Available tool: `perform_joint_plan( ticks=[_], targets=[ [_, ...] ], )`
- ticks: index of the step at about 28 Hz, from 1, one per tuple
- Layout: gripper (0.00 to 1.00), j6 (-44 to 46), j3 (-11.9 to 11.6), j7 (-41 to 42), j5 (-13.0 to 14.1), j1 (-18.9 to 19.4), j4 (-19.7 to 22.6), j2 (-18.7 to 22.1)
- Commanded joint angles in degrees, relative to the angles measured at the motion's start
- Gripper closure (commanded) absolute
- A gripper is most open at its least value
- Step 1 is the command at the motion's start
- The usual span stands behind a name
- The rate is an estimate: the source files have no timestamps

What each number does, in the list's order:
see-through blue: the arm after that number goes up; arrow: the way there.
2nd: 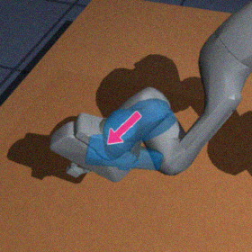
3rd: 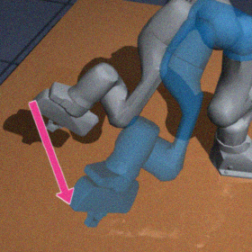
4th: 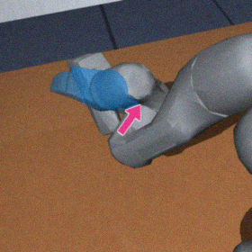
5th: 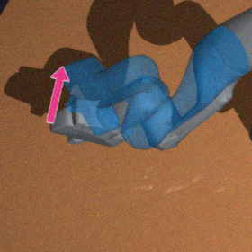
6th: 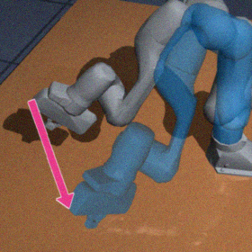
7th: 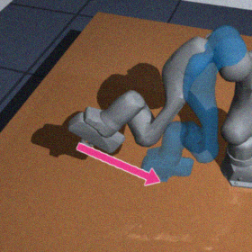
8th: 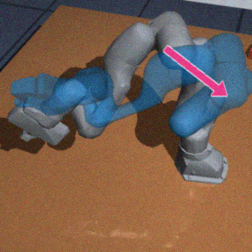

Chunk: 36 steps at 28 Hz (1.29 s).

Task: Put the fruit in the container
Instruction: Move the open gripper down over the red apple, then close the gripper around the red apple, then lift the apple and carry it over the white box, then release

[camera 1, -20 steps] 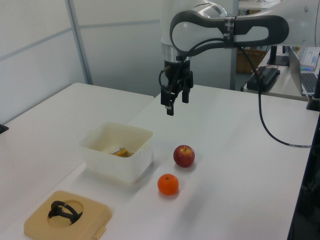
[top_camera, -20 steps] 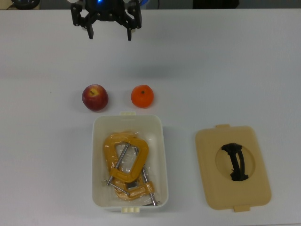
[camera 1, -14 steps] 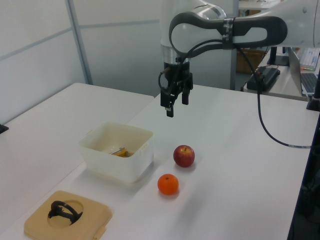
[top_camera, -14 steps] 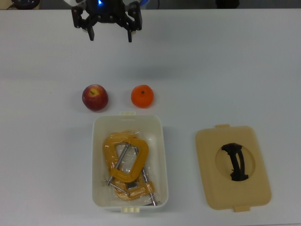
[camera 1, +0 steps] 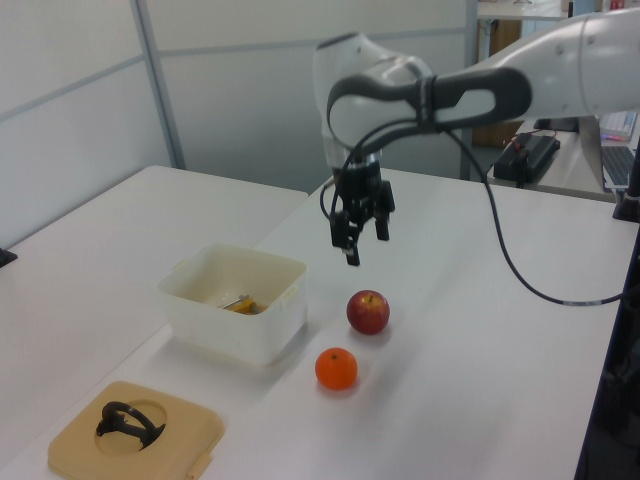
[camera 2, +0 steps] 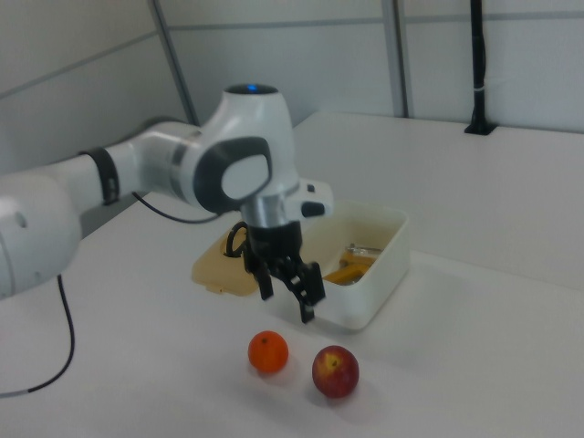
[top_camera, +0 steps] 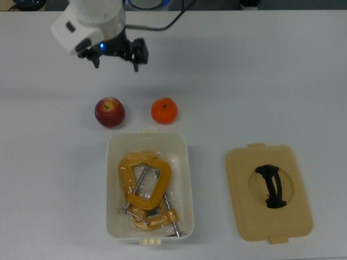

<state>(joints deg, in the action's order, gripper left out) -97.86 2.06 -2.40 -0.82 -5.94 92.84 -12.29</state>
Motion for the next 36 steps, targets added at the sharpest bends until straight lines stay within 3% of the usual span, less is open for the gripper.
perform_joint_plan(
  ticks=[1,7,16,20,21,29,36],
  targets=[
    [0.0,-6.36,-0.39,0.82,-3.22,0.14,2.68,-5.19],
    [0.0,-11.03,-0.39,0.82,-5.59,-0.92,4.89,-8.97],
    [0.02,-16.31,-1.36,0.55,-5.77,-1.36,5.07,-13.02],
    [0.53,-15.79,-1.36,0.55,-5.77,-1.36,4.98,-12.41],
    [0.57,-15.7,-1.44,0.55,-5.77,-1.27,4.98,-12.06],
    [0.57,-12.62,-2.5,0.47,-5.51,-1.18,1.47,-5.64],
    [0.57,-17.69,-1.71,0.64,-8.32,2.5,-3.72,-6.25]
  ],
)
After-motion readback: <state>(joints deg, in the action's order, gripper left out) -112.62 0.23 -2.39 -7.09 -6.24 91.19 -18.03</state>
